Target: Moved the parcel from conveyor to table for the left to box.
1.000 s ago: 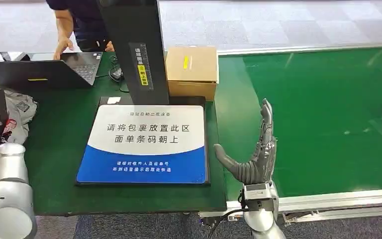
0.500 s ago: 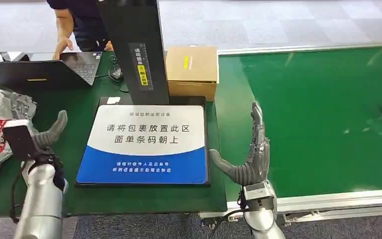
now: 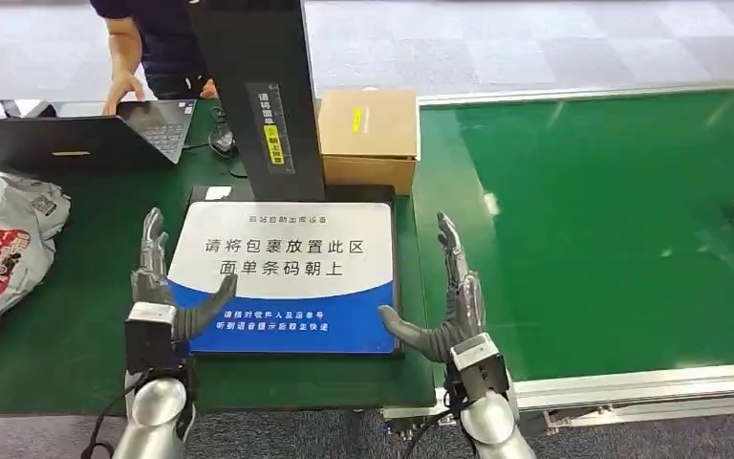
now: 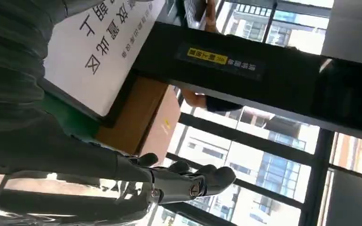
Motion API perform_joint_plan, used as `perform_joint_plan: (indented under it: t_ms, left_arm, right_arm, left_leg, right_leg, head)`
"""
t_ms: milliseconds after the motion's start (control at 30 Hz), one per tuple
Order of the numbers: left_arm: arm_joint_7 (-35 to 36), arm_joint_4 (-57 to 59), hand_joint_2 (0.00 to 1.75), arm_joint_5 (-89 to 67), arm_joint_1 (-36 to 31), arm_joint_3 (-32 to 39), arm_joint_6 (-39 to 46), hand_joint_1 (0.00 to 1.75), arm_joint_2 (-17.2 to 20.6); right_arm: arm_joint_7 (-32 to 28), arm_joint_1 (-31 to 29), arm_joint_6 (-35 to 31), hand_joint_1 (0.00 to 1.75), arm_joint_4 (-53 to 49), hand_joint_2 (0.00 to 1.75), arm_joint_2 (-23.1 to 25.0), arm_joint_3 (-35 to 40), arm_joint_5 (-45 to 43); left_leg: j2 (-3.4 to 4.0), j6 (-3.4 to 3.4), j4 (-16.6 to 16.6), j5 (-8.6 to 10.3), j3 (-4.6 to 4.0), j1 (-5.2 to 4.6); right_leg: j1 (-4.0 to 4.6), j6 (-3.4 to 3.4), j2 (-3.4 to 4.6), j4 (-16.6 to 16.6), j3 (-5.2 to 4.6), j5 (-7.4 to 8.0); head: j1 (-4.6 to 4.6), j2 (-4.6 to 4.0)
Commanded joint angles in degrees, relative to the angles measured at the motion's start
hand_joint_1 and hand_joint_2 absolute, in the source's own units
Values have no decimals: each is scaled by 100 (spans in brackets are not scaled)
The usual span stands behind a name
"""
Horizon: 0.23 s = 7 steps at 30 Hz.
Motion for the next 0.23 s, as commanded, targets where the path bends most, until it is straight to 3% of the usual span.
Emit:
perform_joint_plan:
  t_ms: [33,233]
  left_arm:
    - [148,-89,175,-62,262,-122,-236,0,-32]
    - [162,-91,175,-94,279,-93,-396,0,-17]
  right_arm:
    - [127,-45,261,0,516,175,12,15,-142]
    - [226,-93,432,0,586,175,22,19,-143]
  left_leg:
    - [-1,4,-11,-6,29,1]
    - [1,2,-5,-2,13,1]
  right_leg:
    - [5,-15,-10,-10,30,-8]
    - [3,-11,-5,-4,13,-3]
  head:
    - [0,0]
    - [0,0]
